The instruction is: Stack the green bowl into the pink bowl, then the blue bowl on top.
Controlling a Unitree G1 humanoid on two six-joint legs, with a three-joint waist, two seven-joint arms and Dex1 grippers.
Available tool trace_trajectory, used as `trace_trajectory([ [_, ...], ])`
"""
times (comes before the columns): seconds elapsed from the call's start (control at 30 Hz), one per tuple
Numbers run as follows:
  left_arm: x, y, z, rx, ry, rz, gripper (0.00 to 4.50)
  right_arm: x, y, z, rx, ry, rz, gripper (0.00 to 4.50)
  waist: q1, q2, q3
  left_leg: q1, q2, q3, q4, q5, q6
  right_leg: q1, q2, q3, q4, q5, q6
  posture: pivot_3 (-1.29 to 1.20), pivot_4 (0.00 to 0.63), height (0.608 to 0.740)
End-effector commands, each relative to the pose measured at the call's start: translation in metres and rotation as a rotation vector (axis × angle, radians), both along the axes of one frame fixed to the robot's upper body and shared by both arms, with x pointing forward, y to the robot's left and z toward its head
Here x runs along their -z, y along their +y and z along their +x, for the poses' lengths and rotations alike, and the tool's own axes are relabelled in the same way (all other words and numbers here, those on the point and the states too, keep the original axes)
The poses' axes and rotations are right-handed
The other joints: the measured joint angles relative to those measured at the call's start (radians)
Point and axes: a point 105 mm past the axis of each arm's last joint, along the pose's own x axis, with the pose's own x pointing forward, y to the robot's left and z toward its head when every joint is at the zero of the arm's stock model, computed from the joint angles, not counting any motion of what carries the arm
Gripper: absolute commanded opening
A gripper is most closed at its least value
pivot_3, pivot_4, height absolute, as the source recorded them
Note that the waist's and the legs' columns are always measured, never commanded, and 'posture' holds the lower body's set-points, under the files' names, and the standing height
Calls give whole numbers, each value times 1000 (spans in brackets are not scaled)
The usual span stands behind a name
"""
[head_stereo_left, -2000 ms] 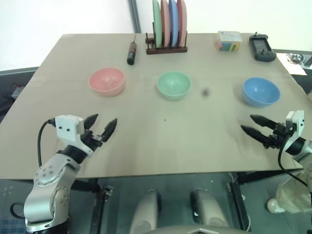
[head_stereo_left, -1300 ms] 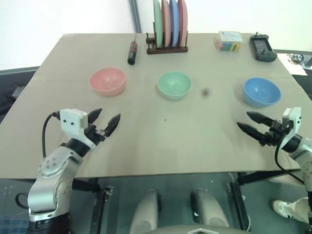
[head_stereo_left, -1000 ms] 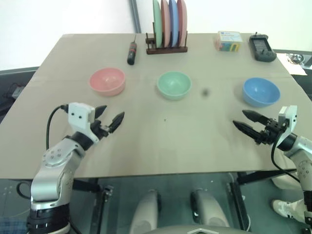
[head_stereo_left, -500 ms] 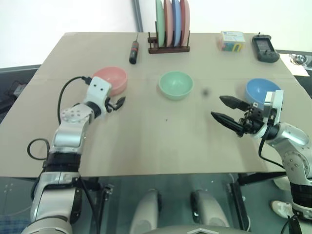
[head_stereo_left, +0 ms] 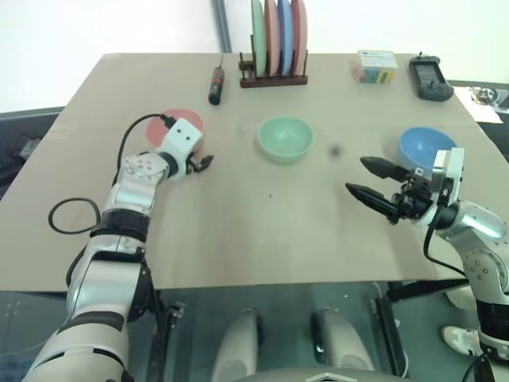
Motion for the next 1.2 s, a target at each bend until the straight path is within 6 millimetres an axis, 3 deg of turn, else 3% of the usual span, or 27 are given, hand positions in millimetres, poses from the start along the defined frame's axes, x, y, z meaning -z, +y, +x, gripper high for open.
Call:
trace_trajectory([
  [0.03, -12, 0, 6, 8, -5, 0, 1977, -11, -5, -4, 19, -64, -5, 3643, 0, 0, 0, 0, 0, 0, 0, 0, 0, 0, 0, 0, 0, 0, 0, 0, 150, 740],
  [0.17, -10, 3, 7, -1, 10, 18, 204, -10, -8, -4, 30, -66, -4, 3643, 1, 0, 0, 0, 0, -1, 0, 0, 0, 0, 0, -1, 0, 0, 0, 0, 150, 740],
  [0.2, -11, 2, 8, 4, 7, 24, 96, -10, -8, -4, 30, -67, -4, 3643, 2, 0, 0, 0, 0, -1, 0, 0, 0, 0, 0, -1, 0, 0, 0, 0, 150, 740],
  [0.37, -18, -23, 3, 148, 14, 32, 96, -12, -12, -4, 36, -72, -6, 3643, 1, 0, 0, 0, 0, -1, 0, 0, 0, 0, 0, -1, 1, 0, 0, 0, 150, 740],
  [0.5, -17, -65, -18, 384, 50, 89, 96, -11, -14, -2, 39, -70, -11, 3643, 4, 0, 0, 0, 0, -1, 0, 0, 0, 0, 0, 0, 0, 0, 0, 0, 150, 740],
  [0.57, -14, -89, -36, 508, 80, 105, 96, -11, -14, -2, 37, -68, -12, 3643, 4, 0, 0, 0, 0, -1, 0, 0, 0, 0, 0, 0, 0, 0, 0, 0, 150, 740],
  [0.67, -1, -121, -79, 722, 193, 127, 96, -10, -14, -1, 34, -66, -16, 3643, 1, 0, 0, 0, 0, 0, 0, 0, 0, 0, 0, 0, 0, 0, 0, 0, 150, 740],
  [0.8, 9, -139, -126, 915, 325, 161, 96, -10, -15, -1, 34, -67, -19, 3643, -1, 0, 0, 1, 0, 0, 0, 0, 0, 0, 0, 1, 1, 0, 0, 0, 150, 740],
  [0.9, 12, -145, -147, 994, 390, 184, 96, -11, -15, 0, 34, -69, -18, 3643, -4, 0, 0, 2, 1, 0, 0, 0, 0, 1, 0, 1, 2, 0, 0, 0, 150, 740],
  [1.07, 13, -156, -148, 1028, 356, 213, 96, -10, -14, 0, 36, -70, -16, 3643, 0, 0, 0, 2, 0, 0, 1, 0, 0, 1, 0, 1, 1, -2, 3, 0, 150, 740],
  [1.13, 9, -161, -141, 1018, 306, 211, 832, -10, -15, 0, 38, -69, -16, 3643, 3, 0, 0, 1, 0, 0, 1, 0, 0, 1, 0, 1, 1, -2, 3, 0, 150, 740],
  [1.17, 6, -163, -137, 1005, 285, 199, 913, -10, -15, -1, 38, -69, -17, 3643, 3, 0, 0, 1, 0, 0, 1, 0, 0, 1, 0, 1, 1, -2, 3, 0, 150, 740],
  [1.2, 3, -164, -134, 991, 267, 182, 1298, -10, -15, -1, 38, -69, -18, 3643, 3, 0, 0, 1, 0, 0, 1, 0, 0, 1, 0, 1, 1, -2, 3, 0, 150, 740],
])
